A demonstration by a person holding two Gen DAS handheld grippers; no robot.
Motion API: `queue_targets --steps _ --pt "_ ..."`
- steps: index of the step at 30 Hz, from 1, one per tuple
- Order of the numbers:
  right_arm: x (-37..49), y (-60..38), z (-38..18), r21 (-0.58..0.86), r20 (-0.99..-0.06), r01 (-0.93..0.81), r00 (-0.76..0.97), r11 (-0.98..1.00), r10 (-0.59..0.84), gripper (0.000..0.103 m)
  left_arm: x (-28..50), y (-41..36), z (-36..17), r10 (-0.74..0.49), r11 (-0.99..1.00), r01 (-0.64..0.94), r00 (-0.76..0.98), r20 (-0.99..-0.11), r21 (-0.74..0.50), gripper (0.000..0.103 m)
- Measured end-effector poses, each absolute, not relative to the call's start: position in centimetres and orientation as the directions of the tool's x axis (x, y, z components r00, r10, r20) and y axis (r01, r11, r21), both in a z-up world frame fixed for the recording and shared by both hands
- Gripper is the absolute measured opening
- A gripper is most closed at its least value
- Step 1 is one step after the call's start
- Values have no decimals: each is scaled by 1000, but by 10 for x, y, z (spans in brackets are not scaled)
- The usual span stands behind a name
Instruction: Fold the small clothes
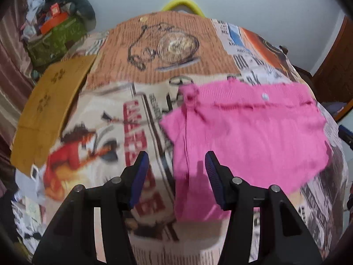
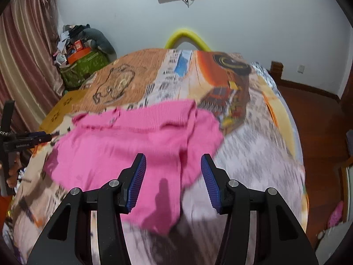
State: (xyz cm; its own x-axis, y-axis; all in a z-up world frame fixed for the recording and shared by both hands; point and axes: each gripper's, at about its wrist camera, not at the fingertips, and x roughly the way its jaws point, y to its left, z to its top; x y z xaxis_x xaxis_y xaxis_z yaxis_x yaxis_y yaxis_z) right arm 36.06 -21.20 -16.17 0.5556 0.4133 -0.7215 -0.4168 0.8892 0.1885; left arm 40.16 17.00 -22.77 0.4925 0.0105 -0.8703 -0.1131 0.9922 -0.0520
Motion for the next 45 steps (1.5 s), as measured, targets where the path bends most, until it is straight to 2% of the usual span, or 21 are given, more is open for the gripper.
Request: queue_targets --steps 3,5,10,14,15,18,21,27,35,41,45 --pt "346 -216 -171 207 -733 -411 536 888 419 48 387 166 -238 -21 990 -111 475 -880 -84 51" --pt "339 -217 -177 219 -742 -407 521 887 422 48 383 161 -245 -23 990 -110 464 -885 -84 45" --pt "335 -215 -193 255 -759 -395 484 882 436 47 385 150 -255 -31 990 -107 449 -893 -88 20" --pt "337 -207 -199 222 -766 -404 490 887 415 38 390 141 -256 8 995 -90 463 -886 -38 5" --pt "340 -205 -201 216 -773 -402 486 890 407 31 390 140 -256 16 995 -95 468 -884 -32 2" --pt "342 -200 -207 200 -788 -404 475 892 392 10 389 144 -251 12 993 -107 481 -877 -45 2" --pt "337 -202 -203 199 -767 -412 499 889 403 5 382 145 -236 18 994 -101 518 -855 -40 1" --pt "319 -206 -183 213 -729 -446 520 869 445 4 359 140 -205 23 998 -65 586 -810 -19 1" --pt "298 -216 -172 229 -712 -450 527 863 464 4 330 142 -200 5 996 -73 593 -805 -47 0" --pt "290 -216 -175 227 -715 -453 523 862 463 4 315 152 -213 -7 993 -91 559 -829 -69 0" --pt "291 -213 -188 184 -760 -443 503 878 413 4 320 155 -217 -9 993 -96 532 -847 -71 2"
